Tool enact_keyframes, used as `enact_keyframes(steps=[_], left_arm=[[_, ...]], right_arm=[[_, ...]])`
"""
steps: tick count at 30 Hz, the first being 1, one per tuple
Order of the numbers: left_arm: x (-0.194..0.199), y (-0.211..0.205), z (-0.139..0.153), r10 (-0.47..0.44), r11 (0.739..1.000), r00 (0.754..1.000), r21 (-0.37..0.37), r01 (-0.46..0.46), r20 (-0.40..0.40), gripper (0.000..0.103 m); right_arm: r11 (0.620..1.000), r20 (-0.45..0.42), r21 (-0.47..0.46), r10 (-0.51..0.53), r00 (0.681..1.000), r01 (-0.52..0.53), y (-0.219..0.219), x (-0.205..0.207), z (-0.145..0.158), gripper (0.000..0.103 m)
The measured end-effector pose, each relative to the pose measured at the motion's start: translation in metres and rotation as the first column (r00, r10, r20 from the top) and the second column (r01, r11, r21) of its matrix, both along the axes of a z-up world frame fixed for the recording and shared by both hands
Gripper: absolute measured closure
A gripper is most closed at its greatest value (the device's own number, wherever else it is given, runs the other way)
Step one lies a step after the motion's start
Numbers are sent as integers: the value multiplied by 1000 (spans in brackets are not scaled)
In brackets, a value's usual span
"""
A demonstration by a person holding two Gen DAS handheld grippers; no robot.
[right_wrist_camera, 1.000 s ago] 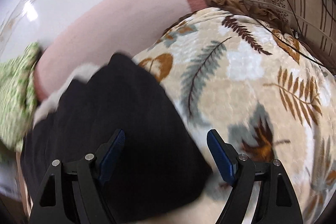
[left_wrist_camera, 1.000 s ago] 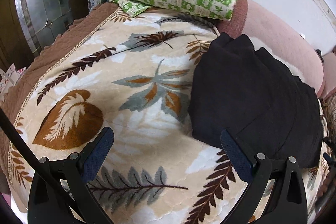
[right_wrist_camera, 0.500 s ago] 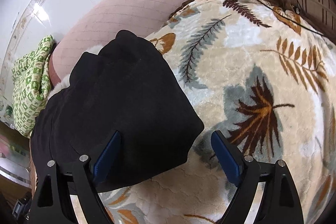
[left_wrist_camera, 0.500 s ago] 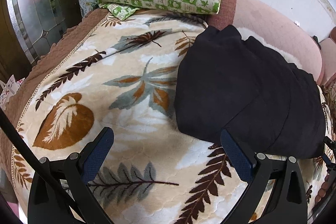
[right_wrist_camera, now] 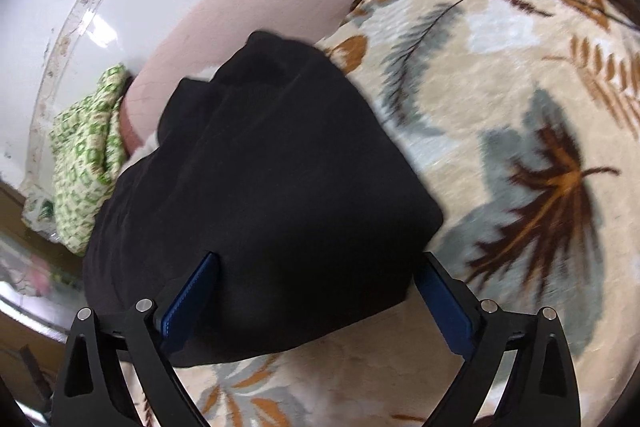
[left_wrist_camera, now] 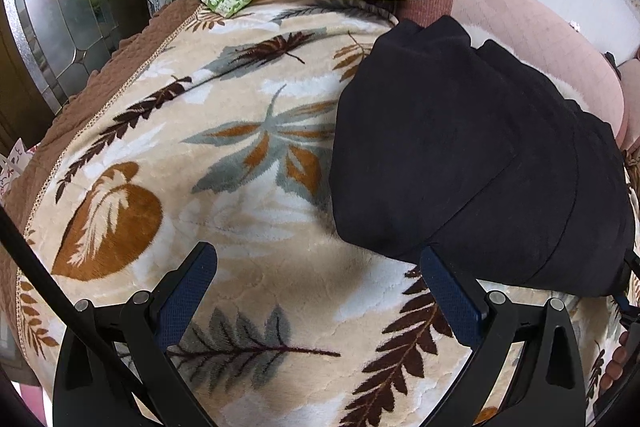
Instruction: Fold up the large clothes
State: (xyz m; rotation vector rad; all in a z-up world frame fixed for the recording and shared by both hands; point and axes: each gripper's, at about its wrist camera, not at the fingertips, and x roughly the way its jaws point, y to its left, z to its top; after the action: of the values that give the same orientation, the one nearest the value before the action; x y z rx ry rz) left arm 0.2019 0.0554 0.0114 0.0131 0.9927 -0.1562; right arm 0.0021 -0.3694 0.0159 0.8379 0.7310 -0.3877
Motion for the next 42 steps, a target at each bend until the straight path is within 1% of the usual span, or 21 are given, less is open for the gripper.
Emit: enact_keyframes(steps=[1, 4, 8, 12, 19, 22, 25, 27, 28, 30, 32, 34, 35, 36, 37, 38, 39, 41, 42], left_arm=[[0, -1, 0, 0, 1000, 1000, 2, 0, -1, 1], [-2, -4, -3, -4, 1000, 1000, 23, 4, 4, 1], [-1, -7, -6, -10, 999, 1000, 39, 10, 0, 1], [-1, -9, -8, -9, 999, 1000, 47, 9, -3, 1], [-2, -12, -13, -18, 998, 1000, 55, 19, -9, 1], [-2, -13, -14, -20, 999, 1000, 32, 20, -16, 1], [0, -12, -16, -30, 999, 999, -28, 29, -38, 1], [6, -10, -18, -55, 991, 996, -128, 46, -69, 1], [10, -9, -18, -64, 982, 994, -183, 48, -84, 1], [20, -5, -19, -66, 957, 993, -289, 36, -94, 1], [30, 1, -19, -50, 934, 996, -356, 18, -79, 1], [39, 4, -22, -43, 921, 997, -390, 15, -64, 1], [43, 6, -25, -43, 909, 997, -416, 10, -70, 1], [47, 9, -28, -45, 893, 996, -451, 2, -83, 1], [50, 11, -31, -52, 875, 994, -485, -3, -99, 1], [55, 14, -37, -73, 841, 989, -541, -7, -126, 1], [60, 14, -43, -109, 802, 982, -597, -4, -154, 1], [69, 12, -51, -176, 746, 967, -665, 9, -185, 1], [71, 9, -53, -187, 738, 964, -674, 11, -189, 1]], right_arm=[[1000, -6, -7, 5, 1000, -5, 3, 2, -1, 0], [1000, -11, -30, 3, 1000, -3, 7, 6, -2, 0], [999, 11, 31, 14, 1000, -14, 3, 10, -10, 0], [991, 40, 136, 18, 999, -23, -2, 12, -24, 0], [987, 62, 153, 36, 997, -45, -1, 16, -25, 0], [985, 73, 163, 46, 996, -57, -1, 24, -26, 0], [981, 84, 184, 47, 995, -62, -3, 30, -29, 0], [979, 90, 191, 47, 995, -63, -4, 34, -30, 0], [979, 92, 193, 48, 995, -65, -5, 34, -30, 0], [978, 95, 197, 50, 994, -68, -5, 36, -31, 0], [977, 98, 200, 55, 994, -73, -6, 36, -31, 0], [976, 100, 205, 59, 993, -78, -7, 36, -32, 0], [975, 101, 207, 61, 993, -81, -7, 36, -32, 0], [975, 102, 209, 62, 993, -82, -8, 36, -32, 0], [974, 102, 210, 62, 993, -82, -8, 36, -32, 0], [974, 103, 211, 62, 993, -83, -9, 36, -33, 0], [974, 104, 213, 61, 993, -82, -9, 37, -33, 0], [973, 105, 216, 57, 993, -79, -10, 36, -33, 0], [973, 106, 218, 52, 993, -74, -10, 37, -33, 0]])
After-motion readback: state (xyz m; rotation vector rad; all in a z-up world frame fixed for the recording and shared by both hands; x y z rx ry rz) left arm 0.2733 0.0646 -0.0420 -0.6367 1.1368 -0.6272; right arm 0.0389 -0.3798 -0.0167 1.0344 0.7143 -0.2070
